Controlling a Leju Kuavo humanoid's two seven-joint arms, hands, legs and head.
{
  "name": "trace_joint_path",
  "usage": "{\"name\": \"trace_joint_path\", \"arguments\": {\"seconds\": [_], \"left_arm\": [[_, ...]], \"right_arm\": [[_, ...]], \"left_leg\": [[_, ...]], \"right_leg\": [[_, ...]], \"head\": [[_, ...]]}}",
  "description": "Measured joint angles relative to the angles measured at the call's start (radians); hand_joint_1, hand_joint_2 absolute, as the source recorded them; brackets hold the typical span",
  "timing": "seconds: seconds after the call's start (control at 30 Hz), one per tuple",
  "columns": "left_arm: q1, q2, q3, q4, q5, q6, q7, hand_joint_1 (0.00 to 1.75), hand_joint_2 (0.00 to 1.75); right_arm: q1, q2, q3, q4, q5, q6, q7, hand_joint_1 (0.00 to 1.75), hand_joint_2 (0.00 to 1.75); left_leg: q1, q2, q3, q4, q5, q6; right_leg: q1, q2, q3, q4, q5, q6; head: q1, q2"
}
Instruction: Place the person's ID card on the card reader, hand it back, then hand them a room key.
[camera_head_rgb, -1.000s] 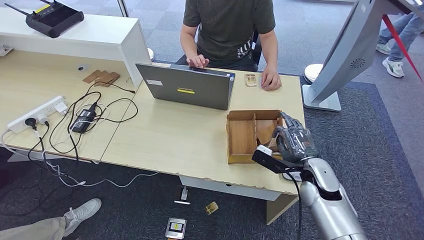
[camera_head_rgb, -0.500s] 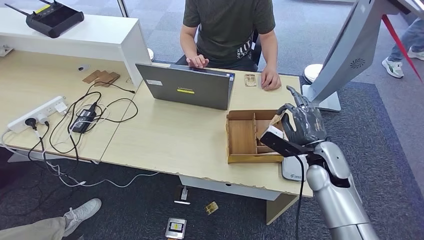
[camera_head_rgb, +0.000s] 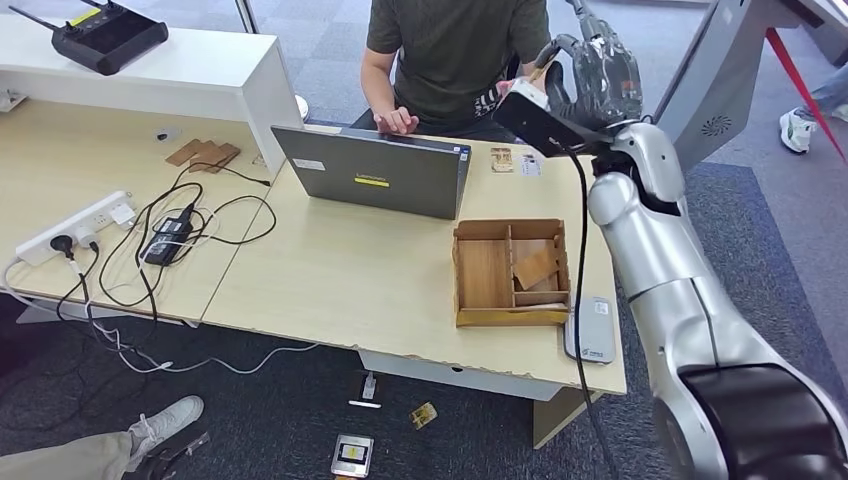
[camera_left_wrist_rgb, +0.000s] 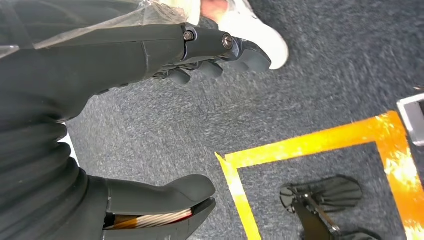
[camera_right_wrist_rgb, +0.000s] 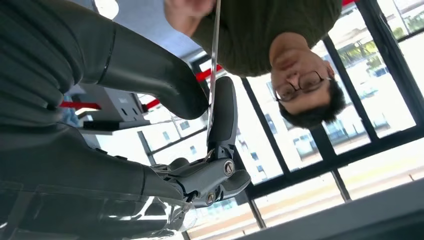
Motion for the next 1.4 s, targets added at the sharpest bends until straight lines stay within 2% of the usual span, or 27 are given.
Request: {"name": "trace_joint_path", "arguments": {"seconds": [0.17,0.3,0.53,0.83,0.87,0.97,1.0,1.2,1.4], "left_arm": [[-0.028,-0.028,-0.012,0.000,-0.014,-0.005,0.030,0.00,1.75],[-0.042,-0.044,-0.021,0.000,-0.017,-0.014,0.043,0.00,1.75],[-0.052,-0.061,-0.028,0.000,-0.020,-0.018,0.050,0.00,1.75],[-0.055,-0.068,-0.033,0.000,-0.018,-0.020,0.050,0.00,1.75],[-0.055,-0.070,-0.034,0.000,-0.017,-0.020,0.050,0.00,1.75],[-0.055,-0.071,-0.038,0.000,-0.020,-0.019,0.053,0.00,1.75],[-0.055,-0.071,-0.039,0.000,-0.022,-0.019,0.055,0.00,1.75],[-0.055,-0.071,-0.042,0.000,-0.021,-0.019,0.059,0.00,1.75],[-0.052,-0.071,-0.042,0.000,-0.009,-0.010,0.059,0.00,1.75]], "right_arm": [[-0.093,0.021,0.002,0.126,0.044,0.130,0.112,1.75,1.75],[-0.137,0.032,0.004,0.197,0.068,0.185,0.162,1.75,1.75],[-0.187,0.049,0.005,0.277,0.082,0.198,0.184,1.75,1.75],[-0.203,0.059,0.005,0.316,0.092,0.202,0.184,1.75,1.75],[-0.205,0.062,0.005,0.327,0.096,0.204,0.184,1.46,1.75],[-0.205,0.068,0.005,0.346,0.101,0.209,0.186,0.15,1.75],[-0.205,0.069,0.005,0.351,0.103,0.208,0.188,0.00,1.75],[-0.205,0.077,0.005,0.372,0.117,0.189,0.205,0.00,1.75],[-0.204,0.080,0.005,0.379,0.116,0.058,0.195,0.00,1.75]], "left_leg": [[0.000,0.000,0.000,0.000,0.000,0.000],[0.000,0.000,-0.001,0.000,0.000,0.000],[0.000,0.000,0.000,0.000,0.000,0.000],[0.000,0.000,0.000,0.000,0.000,0.000],[0.000,0.000,0.000,0.000,0.000,0.000],[0.000,0.000,0.000,0.000,0.000,0.000],[0.000,0.000,0.000,0.000,0.000,0.000],[0.000,0.000,0.000,0.000,0.000,0.000],[0.000,0.000,0.000,0.000,0.000,0.000]], "right_leg": [[0.000,0.000,0.000,0.000,0.000,0.000],[0.000,0.000,-0.001,0.000,0.000,0.000],[0.000,0.000,-0.001,0.000,0.000,0.000],[0.000,0.000,-0.001,0.000,0.000,0.000],[0.000,0.000,-0.001,0.000,0.000,0.000],[0.000,0.000,-0.001,0.000,0.000,0.000],[0.000,0.000,-0.001,0.000,0.000,0.000],[0.000,0.000,-0.001,0.000,0.000,0.000],[0.000,0.000,-0.001,0.000,0.000,0.000]], "head": [[0.000,0.000],[0.000,0.000],[0.000,0.000],[0.000,0.000],[0.000,0.000],[0.000,0.000],[0.000,0.000],[0.000,0.000],[0.000,0.000]]}}
